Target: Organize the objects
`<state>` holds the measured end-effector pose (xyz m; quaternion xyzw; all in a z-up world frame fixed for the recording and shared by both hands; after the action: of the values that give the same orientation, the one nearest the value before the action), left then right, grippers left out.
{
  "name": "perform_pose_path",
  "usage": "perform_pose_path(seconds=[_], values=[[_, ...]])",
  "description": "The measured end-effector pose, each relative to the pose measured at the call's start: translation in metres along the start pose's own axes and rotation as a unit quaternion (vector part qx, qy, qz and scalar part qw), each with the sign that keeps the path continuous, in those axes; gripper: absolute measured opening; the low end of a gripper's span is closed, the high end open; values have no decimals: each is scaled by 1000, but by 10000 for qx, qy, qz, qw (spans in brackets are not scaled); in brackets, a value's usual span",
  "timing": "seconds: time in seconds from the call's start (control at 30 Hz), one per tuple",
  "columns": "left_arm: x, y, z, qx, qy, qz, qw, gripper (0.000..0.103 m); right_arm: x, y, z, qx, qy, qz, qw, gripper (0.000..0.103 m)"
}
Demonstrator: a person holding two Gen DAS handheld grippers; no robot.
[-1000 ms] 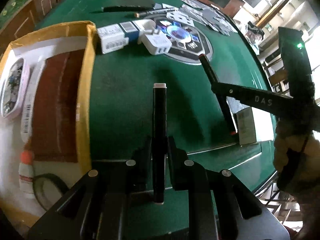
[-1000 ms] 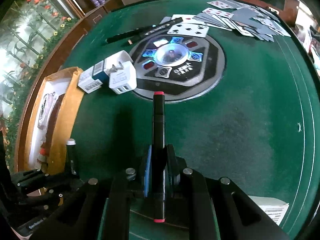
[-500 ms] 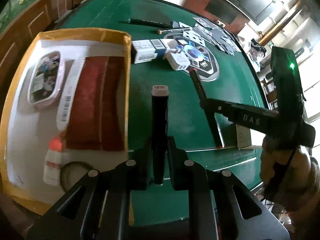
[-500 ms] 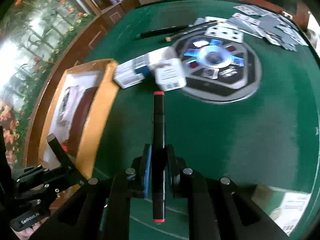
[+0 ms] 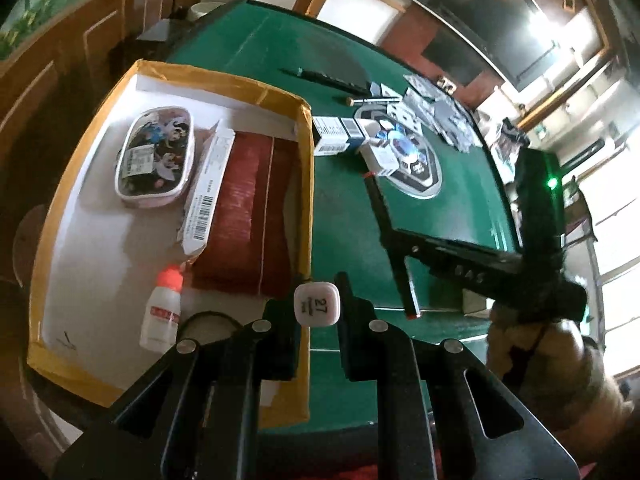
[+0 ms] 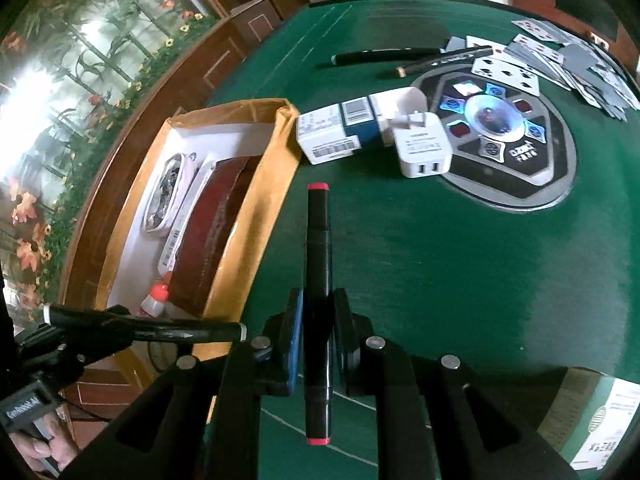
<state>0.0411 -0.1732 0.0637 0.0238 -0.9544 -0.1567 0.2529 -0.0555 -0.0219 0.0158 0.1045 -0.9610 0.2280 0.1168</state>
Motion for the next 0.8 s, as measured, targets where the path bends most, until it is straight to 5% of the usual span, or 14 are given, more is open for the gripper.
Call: perform_pose_path(seconds=[0.47, 0.63, 0.8], values=[[2, -26, -51, -3, 403, -230, 9989, 14, 7, -40, -2, 205, 78, -231, 9995, 13], [-5, -37, -46, 15, 231, -293, 9993, 14, 10, -55, 1, 250, 66, -361, 9990, 13], [-8, 3, -19, -358, -411, 541, 9970, 14, 17, -51, -7, 208, 195, -327, 9991, 13]])
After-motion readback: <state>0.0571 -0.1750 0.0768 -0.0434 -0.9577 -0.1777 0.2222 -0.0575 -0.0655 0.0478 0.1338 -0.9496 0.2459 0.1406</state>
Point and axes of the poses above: each gripper's, at about its wrist camera, not at the fingertips, and z roughly the way its jaws point, y to its right, x to its top, the point moved 4 cm from there along z, roughly the way its jaws point, and after that the axes turned 12 degrees about z, right-handed, at the moved point
